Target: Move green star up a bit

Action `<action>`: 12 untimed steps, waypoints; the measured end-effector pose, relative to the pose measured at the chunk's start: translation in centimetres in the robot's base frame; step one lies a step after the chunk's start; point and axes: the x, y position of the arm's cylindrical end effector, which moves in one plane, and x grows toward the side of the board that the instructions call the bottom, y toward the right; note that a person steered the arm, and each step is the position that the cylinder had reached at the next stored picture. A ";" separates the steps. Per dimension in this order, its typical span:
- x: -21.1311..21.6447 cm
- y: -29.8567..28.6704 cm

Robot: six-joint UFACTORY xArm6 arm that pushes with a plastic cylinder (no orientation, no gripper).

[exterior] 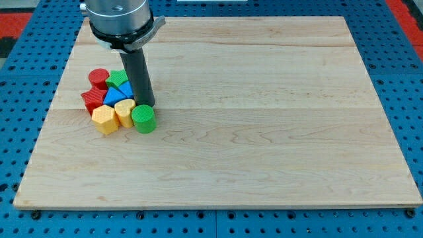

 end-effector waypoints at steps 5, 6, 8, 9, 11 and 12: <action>-0.2 -0.3; -0.4 1.8; -0.4 1.9; -0.4 3.8; 6.8 6.4; 9.1 4.5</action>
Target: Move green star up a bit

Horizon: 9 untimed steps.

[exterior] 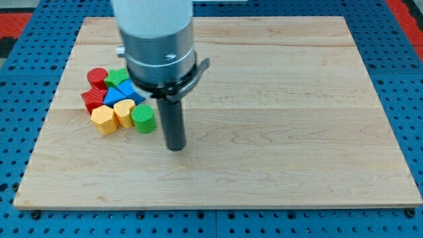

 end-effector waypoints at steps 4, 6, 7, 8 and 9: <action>-3.1 -10.6; -7.3 -9.2; -10.7 -9.1; -13.5 -9.0; -15.8 -8.0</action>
